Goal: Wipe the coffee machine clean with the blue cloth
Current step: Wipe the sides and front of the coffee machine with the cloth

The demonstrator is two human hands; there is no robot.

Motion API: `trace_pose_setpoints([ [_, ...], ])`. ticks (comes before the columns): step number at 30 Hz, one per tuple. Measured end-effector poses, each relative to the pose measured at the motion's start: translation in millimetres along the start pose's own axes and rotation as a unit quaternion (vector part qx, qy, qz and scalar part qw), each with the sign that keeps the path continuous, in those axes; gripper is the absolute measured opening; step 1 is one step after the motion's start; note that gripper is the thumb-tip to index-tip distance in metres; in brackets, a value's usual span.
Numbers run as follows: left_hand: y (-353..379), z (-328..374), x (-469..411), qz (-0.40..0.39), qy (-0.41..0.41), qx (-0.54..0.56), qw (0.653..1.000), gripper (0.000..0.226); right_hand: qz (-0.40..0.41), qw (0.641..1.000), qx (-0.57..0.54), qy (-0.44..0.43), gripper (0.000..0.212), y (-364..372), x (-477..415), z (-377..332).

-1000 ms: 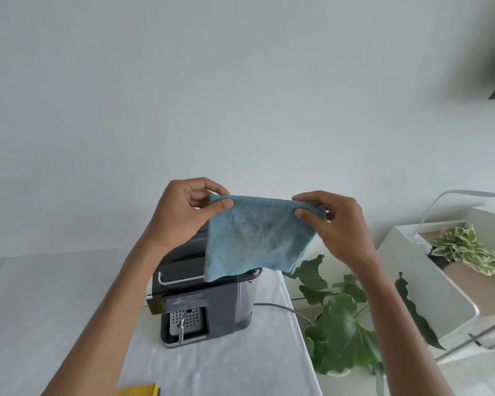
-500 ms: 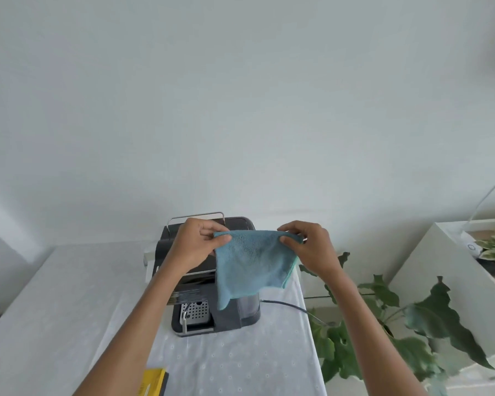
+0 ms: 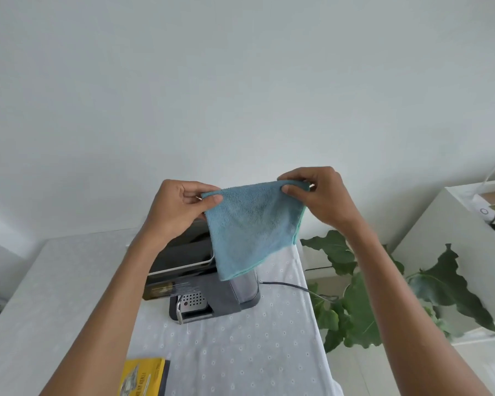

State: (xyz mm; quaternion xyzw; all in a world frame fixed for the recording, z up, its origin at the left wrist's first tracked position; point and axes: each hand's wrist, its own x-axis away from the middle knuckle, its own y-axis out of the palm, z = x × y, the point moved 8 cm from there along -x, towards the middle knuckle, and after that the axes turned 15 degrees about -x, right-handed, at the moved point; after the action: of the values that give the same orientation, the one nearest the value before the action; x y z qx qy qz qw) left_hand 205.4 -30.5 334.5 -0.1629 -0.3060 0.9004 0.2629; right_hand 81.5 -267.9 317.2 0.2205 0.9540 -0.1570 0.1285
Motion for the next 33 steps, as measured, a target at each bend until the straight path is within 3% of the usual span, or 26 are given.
trace_pose_setpoints([
  [9,34.6,52.2,-23.6,0.044,0.023,-0.045,0.998,0.021,-0.009,0.999,0.018,-0.035,0.015,-56.3,-32.2,8.6],
  [20,104.8,58.5,8.9,0.073,-0.048,-0.099,0.991,0.015,-0.015,1.0,-0.011,0.0,0.028,-100.8,-3.8,58.7],
  [33,142.7,-9.2,144.3,0.161,-0.154,-0.153,0.963,0.017,-0.136,0.987,-0.059,0.064,0.031,-31.6,87.5,124.9],
])
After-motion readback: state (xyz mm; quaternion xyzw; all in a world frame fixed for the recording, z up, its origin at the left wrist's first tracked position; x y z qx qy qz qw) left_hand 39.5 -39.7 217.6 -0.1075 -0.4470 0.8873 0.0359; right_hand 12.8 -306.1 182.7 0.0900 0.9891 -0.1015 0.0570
